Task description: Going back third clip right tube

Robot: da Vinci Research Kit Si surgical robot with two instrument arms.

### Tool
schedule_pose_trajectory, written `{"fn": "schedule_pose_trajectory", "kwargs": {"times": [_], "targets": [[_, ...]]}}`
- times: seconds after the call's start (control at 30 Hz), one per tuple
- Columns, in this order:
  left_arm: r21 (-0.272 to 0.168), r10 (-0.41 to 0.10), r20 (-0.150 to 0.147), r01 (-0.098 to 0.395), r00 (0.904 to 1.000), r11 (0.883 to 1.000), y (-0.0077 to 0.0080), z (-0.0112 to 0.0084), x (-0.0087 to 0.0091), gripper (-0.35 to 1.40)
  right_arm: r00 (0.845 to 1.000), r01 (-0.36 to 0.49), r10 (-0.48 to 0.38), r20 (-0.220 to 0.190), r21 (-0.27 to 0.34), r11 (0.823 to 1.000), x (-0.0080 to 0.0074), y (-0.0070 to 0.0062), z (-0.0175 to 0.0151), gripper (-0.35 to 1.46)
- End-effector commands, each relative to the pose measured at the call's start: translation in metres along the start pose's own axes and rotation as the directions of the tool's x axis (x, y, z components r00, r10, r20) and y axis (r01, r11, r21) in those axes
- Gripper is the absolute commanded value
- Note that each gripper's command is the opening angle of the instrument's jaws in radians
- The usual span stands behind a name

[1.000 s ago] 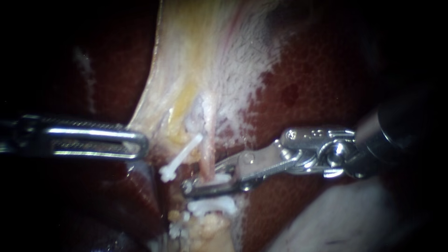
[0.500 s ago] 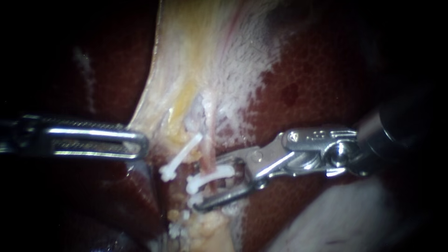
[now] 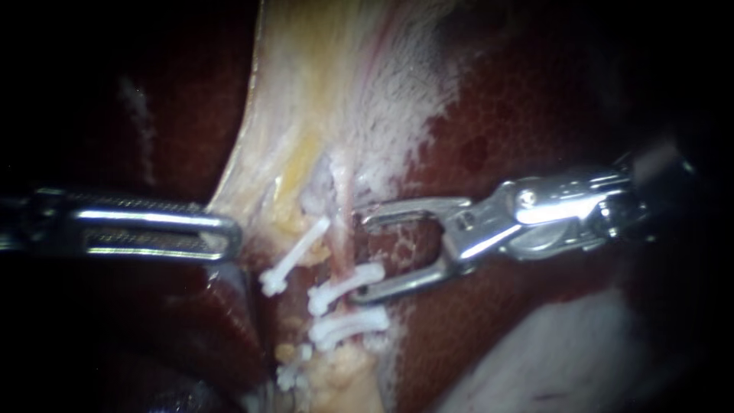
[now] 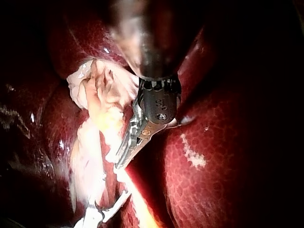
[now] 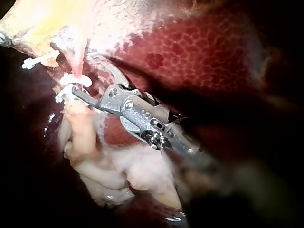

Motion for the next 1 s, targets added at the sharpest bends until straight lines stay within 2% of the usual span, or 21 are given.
{"fn": "schedule_pose_trajectory", "kwargs": {"times": [0.03, 0.3, 0.53, 0.63, 0.77, 0.83, 1.0], "targets": [[0.002, 0.000, 0.000, 0.000, 1.0000, 1.000, 0.0001, 0.0000, 0.0000, -0.35, 1.000, 0.013, -0.013, 0.000, -0.003, 1.000, -0.0001, -0.0001, -0.0004, 0.60], [-0.003, 0.002, 0.001, -0.002, 1.0000, 1.000, 0.0017, -0.0002, 0.0004, -0.35, 0.999, 0.047, -0.047, -0.001, -0.004, 0.999, 0.0004, -0.0006, -0.0030, 0.60], [-0.009, 0.005, 0.003, -0.005, 1.0000, 1.000, 0.0031, 0.0001, 0.0011, -0.35, 0.998, 0.059, -0.059, -0.003, 0.006, 0.998, 0.0010, -0.0018, -0.0035, 0.60], [-0.010, 0.008, 0.003, -0.008, 1.0000, 1.000, 0.0042, 0.0004, 0.0019, -0.35, 0.998, 0.060, -0.060, -0.003, 0.010, 0.998, 0.0011, -0.0021, -0.0036, 0.60], [-0.017, 0.014, 0.006, -0.014, 0.9999, 1.000, 0.0058, 0.0018, 0.0039, -0.35, 0.998, 0.060, -0.060, -0.003, 0.011, 0.998, 0.0011, -0.0022, -0.0037, 0.60], [-0.029, 0.015, -0.009, -0.015, 0.9998, 0.999, 0.0063, 0.0030, 0.0051, -0.35, 0.998, 0.061, -0.061, -0.004, 0.012, 0.998, 0.0011, -0.0023, -0.0038, 0.60], [-0.031, 0.011, -0.021, -0.011, 0.9997, 0.999, 0.0070, 0.0049, 0.0065, -0.35, 0.998, 0.061, -0.061, -0.004, 0.012, 0.998, 0.0010, -0.0024, -0.0040, 0.60]]}}
